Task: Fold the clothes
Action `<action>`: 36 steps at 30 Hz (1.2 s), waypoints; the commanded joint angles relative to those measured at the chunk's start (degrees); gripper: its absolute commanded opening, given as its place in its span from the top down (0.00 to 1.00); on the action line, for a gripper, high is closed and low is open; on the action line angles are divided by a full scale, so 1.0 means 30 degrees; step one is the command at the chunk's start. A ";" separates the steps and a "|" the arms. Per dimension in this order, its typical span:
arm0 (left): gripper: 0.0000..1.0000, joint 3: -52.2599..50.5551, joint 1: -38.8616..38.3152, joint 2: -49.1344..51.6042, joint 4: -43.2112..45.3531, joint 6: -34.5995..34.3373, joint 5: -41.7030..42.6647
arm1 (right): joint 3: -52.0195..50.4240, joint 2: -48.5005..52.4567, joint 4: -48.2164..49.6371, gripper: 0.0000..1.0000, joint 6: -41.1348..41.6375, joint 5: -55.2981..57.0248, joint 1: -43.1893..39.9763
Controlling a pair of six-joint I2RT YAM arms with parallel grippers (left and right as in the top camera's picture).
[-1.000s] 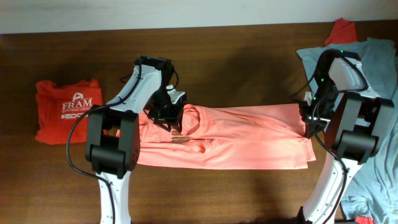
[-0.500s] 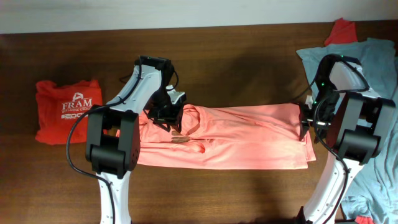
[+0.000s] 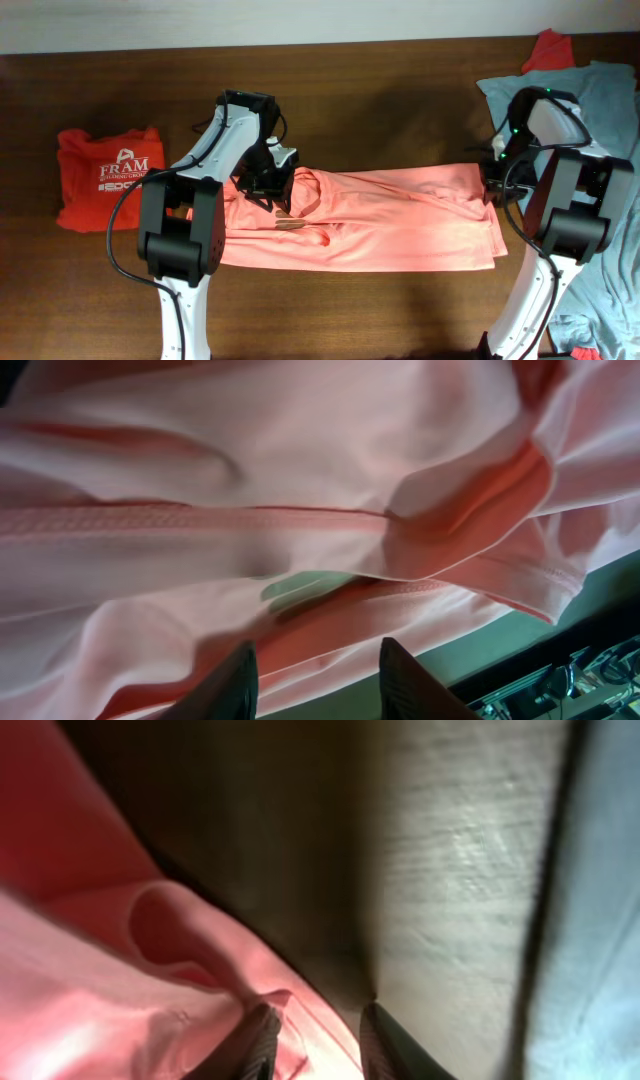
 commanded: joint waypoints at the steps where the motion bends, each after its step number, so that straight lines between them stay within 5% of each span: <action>1: 0.61 -0.0124 0.0036 -0.0393 0.0189 0.0240 -0.0372 | -0.0058 -0.0517 0.1195 0.64 0.0146 -0.0131 0.0809; 9: 0.61 0.0721 0.0801 -0.2637 0.0160 0.0073 -0.2441 | 0.1814 -0.2280 0.0998 0.54 0.0867 0.0656 0.0488; 20: 0.52 0.0022 0.5872 -0.3781 -0.1508 -0.0925 -0.4269 | 0.1967 -0.7104 -0.1071 0.43 0.0860 0.0714 0.0510; 23: 0.44 -0.1479 0.7060 -0.3781 -0.0860 -0.0918 -0.4269 | 0.1953 -0.7191 -0.1078 0.41 0.0852 0.0379 0.0517; 36: 0.41 -0.7453 0.7956 -0.3781 0.4415 -0.0758 -0.4102 | 0.1945 -0.7191 -0.1137 0.40 0.0852 -0.0015 0.0517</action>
